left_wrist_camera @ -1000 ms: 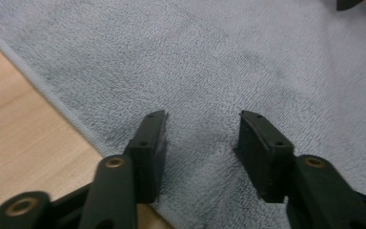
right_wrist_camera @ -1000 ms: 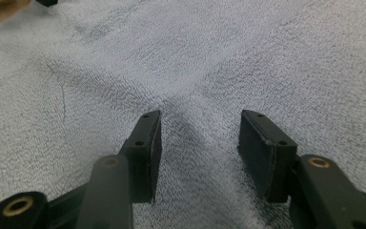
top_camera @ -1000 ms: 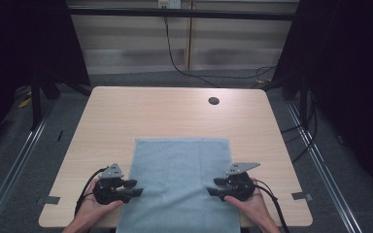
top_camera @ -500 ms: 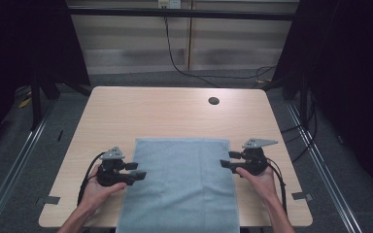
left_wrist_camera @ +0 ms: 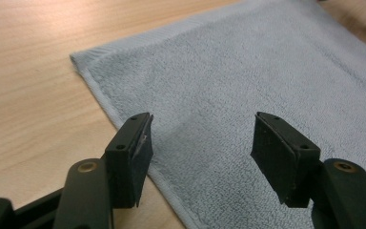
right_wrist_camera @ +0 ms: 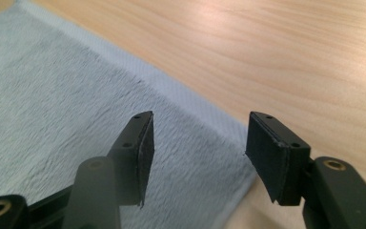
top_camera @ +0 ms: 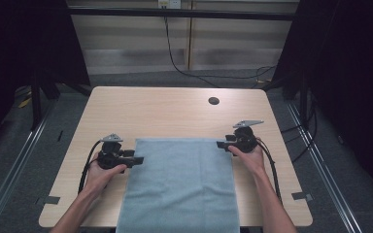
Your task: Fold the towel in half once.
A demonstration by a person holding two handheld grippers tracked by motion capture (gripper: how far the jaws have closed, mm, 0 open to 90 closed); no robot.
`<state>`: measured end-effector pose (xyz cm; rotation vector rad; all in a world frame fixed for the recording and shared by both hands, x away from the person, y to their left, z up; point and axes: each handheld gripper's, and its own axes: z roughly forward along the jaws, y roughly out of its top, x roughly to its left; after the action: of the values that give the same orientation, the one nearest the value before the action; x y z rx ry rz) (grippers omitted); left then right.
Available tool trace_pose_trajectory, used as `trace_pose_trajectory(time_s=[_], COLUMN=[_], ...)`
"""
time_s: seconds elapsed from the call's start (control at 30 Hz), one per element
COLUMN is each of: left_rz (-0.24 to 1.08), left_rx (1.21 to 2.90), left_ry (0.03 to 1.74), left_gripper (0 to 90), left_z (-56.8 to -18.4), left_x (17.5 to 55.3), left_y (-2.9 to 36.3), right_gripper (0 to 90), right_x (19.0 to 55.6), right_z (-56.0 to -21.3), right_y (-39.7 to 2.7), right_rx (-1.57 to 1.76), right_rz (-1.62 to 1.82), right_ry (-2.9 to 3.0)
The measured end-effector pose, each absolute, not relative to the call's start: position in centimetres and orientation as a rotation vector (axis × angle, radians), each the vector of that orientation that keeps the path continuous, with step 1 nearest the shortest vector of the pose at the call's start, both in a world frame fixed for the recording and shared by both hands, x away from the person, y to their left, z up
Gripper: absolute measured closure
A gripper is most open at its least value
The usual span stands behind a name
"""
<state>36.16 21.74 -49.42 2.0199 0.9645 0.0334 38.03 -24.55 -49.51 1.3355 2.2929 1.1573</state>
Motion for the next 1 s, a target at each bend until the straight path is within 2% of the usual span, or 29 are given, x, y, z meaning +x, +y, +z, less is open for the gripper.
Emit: trace_pose_trajectory(time_s=[0.17,0.23,0.33,0.4,0.43,0.5,0.57,0.6,0.63,0.67,0.8,0.87,1.0], left_rz=[0.053,0.089,0.098,0.120,0.128,0.136,0.139,0.131,0.116,0.155,0.209,0.171,0.224], left_rx=[1.999,2.057,2.021,2.045,2.041,2.047,2.049,2.047,2.054,2.073,2.124,2.099,2.139], left_ry=[0.968,0.964,0.977,0.988,0.990,0.989,1.010,1.015,0.993,0.998,1.008,1.026,0.965], left_gripper=[39.5,37.6,38.9,36.9,38.2,38.0,40.4,38.6,39.0,40.7,38.9,40.3,42.7], left_z=[-49.1,-48.8,-48.6,-48.6,-48.6,-48.6,-48.9,-49.0,-49.1,-49.2,-49.8,-50.1,-50.3], left_x=[36.3,36.8,37.5,38.2,38.7,39.4,40.4,40.7,41.0,41.1,42.1,42.5,42.0], left_y=[22.1,22.1,22.5,22.6,22.6,22.5,22.4,22.3,22.0,21.7,21.1,21.2,20.2], right_gripper=[41.6,40.9,41.8,48.9,59.4,72.5,79.6,82.2,82.6,82.8,83.1,83.0,82.9], right_x=[38.7,38.7,38.6,38.4,38.3,38.2,38.1,38.1,38.0,37.9,37.8,37.8,37.7], right_z=[-50.0,-50.4,-50.8,-50.7,-50.6,-50.6,-50.6,-50.6,-50.6,-50.7,-50.9,-50.9,-51.0], right_y=[-24.8,-25.0,-24.6,-24.1,-23.9,-23.5,-23.4,-23.4,-23.3,-23.3,-23.7,-23.6,-23.7], right_rx=[1.351,1.369,1.340,1.298,1.283,1.270,1.273,1.278,1.285,1.284,1.314,1.303,1.301], right_rz=[1.095,1.102,1.054,1.017,1.007,1.029,1.052,1.055,1.056,1.071,1.112,1.110,1.116], right_ry=[2.269,2.264,2.276,2.297,2.305,2.327,2.337,2.337,2.333,2.325,2.308,2.306,2.304])
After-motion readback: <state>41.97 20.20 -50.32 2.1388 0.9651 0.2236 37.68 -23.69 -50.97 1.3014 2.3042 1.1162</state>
